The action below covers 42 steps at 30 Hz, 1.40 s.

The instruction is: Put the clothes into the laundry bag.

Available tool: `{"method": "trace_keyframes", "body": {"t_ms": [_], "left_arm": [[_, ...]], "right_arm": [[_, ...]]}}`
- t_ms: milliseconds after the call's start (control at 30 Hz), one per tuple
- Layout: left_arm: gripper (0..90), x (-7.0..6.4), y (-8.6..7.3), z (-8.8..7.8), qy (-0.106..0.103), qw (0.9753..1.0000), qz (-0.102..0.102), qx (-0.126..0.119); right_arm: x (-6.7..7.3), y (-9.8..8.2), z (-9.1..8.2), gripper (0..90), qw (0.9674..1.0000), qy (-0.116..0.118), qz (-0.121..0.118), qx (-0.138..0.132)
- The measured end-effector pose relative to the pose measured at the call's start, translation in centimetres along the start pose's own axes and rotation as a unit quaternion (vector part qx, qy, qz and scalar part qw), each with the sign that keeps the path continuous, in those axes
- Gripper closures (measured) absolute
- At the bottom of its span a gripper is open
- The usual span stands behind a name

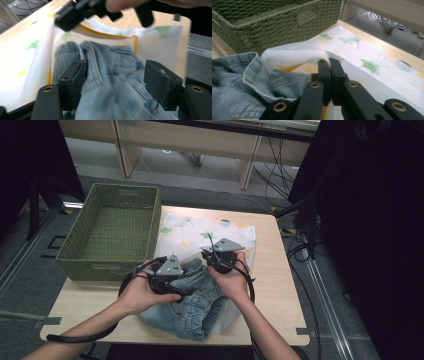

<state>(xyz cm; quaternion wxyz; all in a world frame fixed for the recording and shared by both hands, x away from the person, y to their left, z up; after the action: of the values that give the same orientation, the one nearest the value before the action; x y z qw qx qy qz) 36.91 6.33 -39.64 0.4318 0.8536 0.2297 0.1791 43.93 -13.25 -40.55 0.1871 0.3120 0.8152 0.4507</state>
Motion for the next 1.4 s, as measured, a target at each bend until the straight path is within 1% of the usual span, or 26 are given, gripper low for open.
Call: {"method": "trace_keyframes", "body": {"t_ms": [100,200,300,400,433,467,500,533,600,667,733,767,833,900,967,1000,1033,1067,1133,1167,1200,1233,1267,1333,1367,1400], "left_arm": [[30.8,-0.3,-0.8,-1.2,-0.011,0.9999,-0.001,0.003],[29.3,-0.7,-1.6,-1.9,-0.024,0.9997,-0.001,0.008],[27.2,-1.1,-2.3,-1.9,-0.031,0.9993,0.009,0.02],[25.7,-1.7,-3.1,-1.6,-0.042,0.9983,0.02,0.036],[24.9,-1.8,-3.2,-1.5,-0.045,0.998,0.022,0.038],[24.2,-1.9,-3.4,-1.4,-0.048,0.9976,0.025,0.042],[23.4,-2.0,-3.5,-1.3,-0.049,0.9974,0.028,0.045],[22.7,-2.1,-3.6,-1.2,-0.047,0.9972,0.034,0.048],[21.2,-2.3,-3.7,-0.9,-0.039,0.9963,0.052,0.056],[19.5,-2.5,-3.9,-0.5,-0.031,0.9953,0.069,0.061],[18.2,-2.6,-4.1,0.1,-0.033,0.9938,0.079,0.07],[18.0,-2.7,-4.2,0.4,-0.034,0.9928,0.085,0.077],[18.1,-3.0,-4.6,1.0,-0.034,0.9909,0.095,0.089],[19.6,-3.1,-5.0,1.6,-0.036,0.9894,0.098,0.102],[22.1,-3.2,-5.3,2.3,-0.034,0.9872,0.106,0.114],[24.1,-3.2,-5.5,2.6,-0.031,0.986,0.113,0.119],[27.3,-3.2,-5.7,2.9,-0.029,0.9851,0.117,0.123],[29.8,-3.2,-5.8,3.2,-0.026,0.9846,0.118,0.127],[34.9,-3.3,-6.1,3.7,-0.022,0.9831,0.124,0.133],[38.2,-3.3,-6.1,3.9,-0.019,0.9812,0.133,0.139],[40.3,-3.3,-6.2,4.1,-0.017,0.9813,0.132,0.139],[41.6,-3.2,-6.3,4.2,-0.017,0.9797,0.138,0.144],[42.8,-3.2,-6.3,4.4,-0.017,0.9797,0.136,0.146],[46.4,-3.2,-6.5,4.7,-0.019,0.9786,0.137,0.152],[49.1,-3.1,-6.5,4.8,-0.019,0.978,0.139,0.155],[52.2,-3.1,-6.6,4.9,-0.019,0.9781,0.137,0.155]], "right_arm": [[0.0,0.0,0.0,89.7,1.0,-0.001,0.003,0.0],[0.1,0.0,0.0,89.7,1.0,-0.001,0.003,0.001],[0.1,0.0,0.0,89.7,1.0,-0.001,0.003,0.001],[0.1,0.0,0.0,89.7,1.0,-0.001,0.002,0.001],[0.0,0.0,0.0,89.7,1.0,0.0,-0.008,0.001],[0.0,0.0,0.0,89.7,1.0,0.0,-0.008,0.0],[0.1,0.0,0.0,89.7,1.0,-0.001,0.004,0.001],[0.1,0.0,0.0,89.7,1.0,-0.001,0.004,0.001],[-0.1,0.0,0.1,89.7,1.0,0.0,-0.008,0.0],[-0.1,0.0,0.1,89.7,1.0,0.001,-0.008,0.001],[0.0,0.0,0.1,89.7,1.0,0.001,-0.005,0.001],[-0.1,0.0,0.2,89.7,0.9999,0.003,-0.014,0.0],[-0.1,0.0,0.1,89.7,0.9999,0.001,-0.011,0.001],[0.0,0.0,0.2,89.7,0.9999,0.001,-0.011,0.002],[0.0,-0.1,0.2,89.7,1.0,0.003,-0.009,0.002],[0.1,-0.1,0.1,89.7,1.0,0.001,-0.001,0.004],[0.1,-0.1,0.2,89.7,1.0,0.002,-0.003,0.004],[0.2,-0.1,0.2,89.7,1.0,0.001,0.002,0.006],[0.0,-0.2,0.2,89.7,1.0,0.004,-0.008,0.005],[0.0,-0.2,0.2,89.7,0.9999,0.003,-0.009,0.006],[0.0,-0.2,0.3,89.7,0.9999,0.003,-0.009,0.005],[0.0,-0.2,0.3,89.7,0.9999,0.003,-0.01,0.005],[0.0,-0.2,0.3,89.7,0.9999,0.003,-0.009,0.005],[0.0,-0.2,0.3,89.8,0.9999,0.003,-0.01,0.005],[0.2,-0.2,0.3,89.7,1.0,0.003,0.002,0.007],[0.2,-0.2,0.3,89.7,1.0,0.003,0.001,0.007]]}}
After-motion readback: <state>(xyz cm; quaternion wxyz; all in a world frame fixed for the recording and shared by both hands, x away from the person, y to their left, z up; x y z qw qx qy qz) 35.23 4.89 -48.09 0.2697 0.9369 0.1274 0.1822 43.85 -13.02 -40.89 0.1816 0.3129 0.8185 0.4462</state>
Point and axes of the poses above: each handheld gripper's, and its own axes: z roughly forward along the jaws, y roughly out of its top, x roughly to its left, the point moved 1 cm from there along z, roughly forward along the jaws, and after that the axes turned 7 degrees about y, right-handed, at the moved point
